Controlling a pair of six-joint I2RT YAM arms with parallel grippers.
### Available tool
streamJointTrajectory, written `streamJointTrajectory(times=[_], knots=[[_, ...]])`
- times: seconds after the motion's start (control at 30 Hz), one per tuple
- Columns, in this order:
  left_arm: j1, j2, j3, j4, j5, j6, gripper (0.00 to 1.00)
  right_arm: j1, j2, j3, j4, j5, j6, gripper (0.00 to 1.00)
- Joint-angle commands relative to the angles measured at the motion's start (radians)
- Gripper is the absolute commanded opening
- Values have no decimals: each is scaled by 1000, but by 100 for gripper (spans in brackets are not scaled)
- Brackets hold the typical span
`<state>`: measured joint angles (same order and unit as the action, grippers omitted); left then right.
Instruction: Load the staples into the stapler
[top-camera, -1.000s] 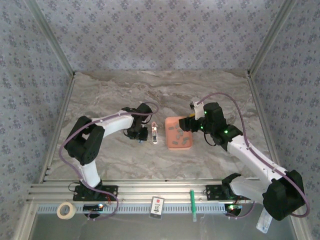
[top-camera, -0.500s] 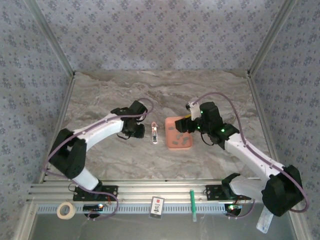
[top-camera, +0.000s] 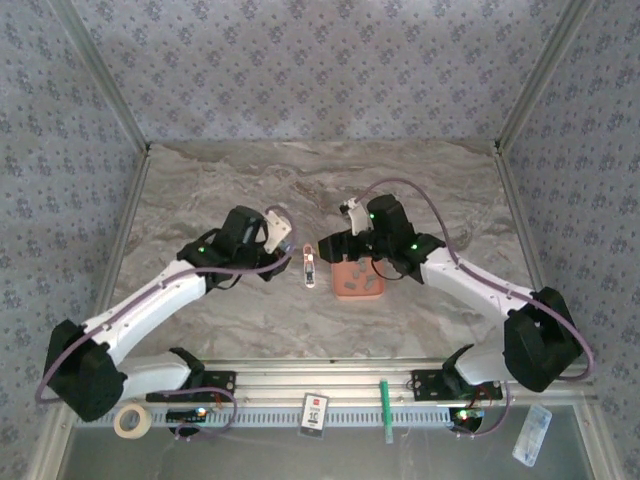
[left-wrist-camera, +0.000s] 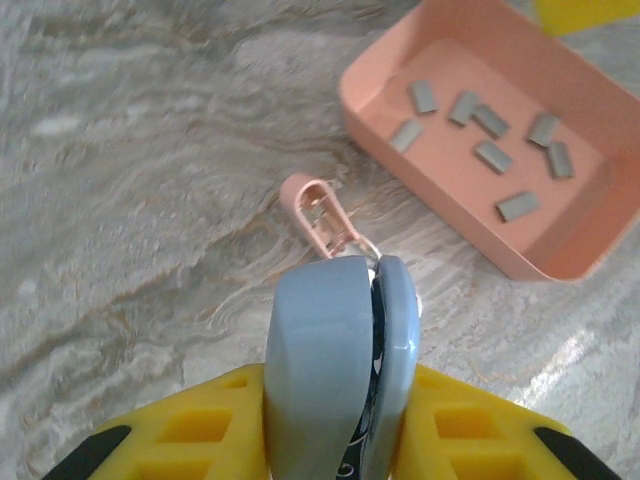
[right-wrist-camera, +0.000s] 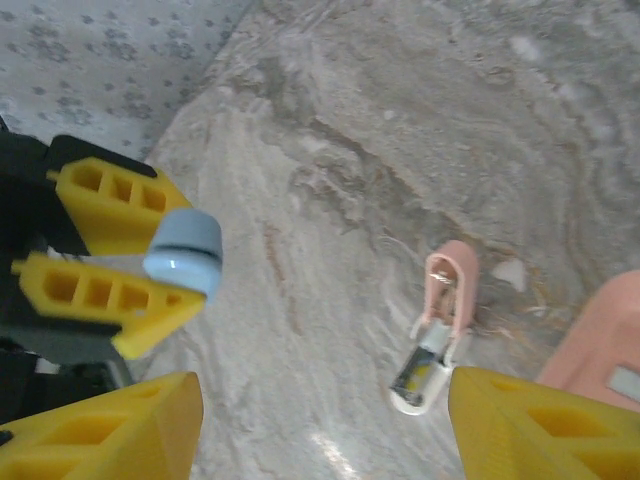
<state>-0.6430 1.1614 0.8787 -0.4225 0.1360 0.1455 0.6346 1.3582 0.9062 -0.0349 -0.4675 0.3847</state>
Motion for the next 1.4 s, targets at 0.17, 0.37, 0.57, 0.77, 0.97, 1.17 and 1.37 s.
streamJointTrajectory(times=[0.17,0.37,0.57,0.77,0.97,1.17,1.37], knots=[[2,-112,-88,150,95,312,30,73,5,19,109,-115,108,72],[3,-111,-93,168,136,316,30,101,45,32,157,-98,151,71],[2,-114,-87,177,155,314,30,112,85,52,167,-109,164,69],[3,-114,-84,182,166,310,31,118,105,62,186,-122,175,61],[2,-112,-82,207,159,283,32,119,108,52,187,-135,181,49],[2,-105,-72,217,163,266,34,120,107,51,184,-153,173,39],[3,-106,-55,183,163,281,53,116,85,49,163,-146,93,29]])
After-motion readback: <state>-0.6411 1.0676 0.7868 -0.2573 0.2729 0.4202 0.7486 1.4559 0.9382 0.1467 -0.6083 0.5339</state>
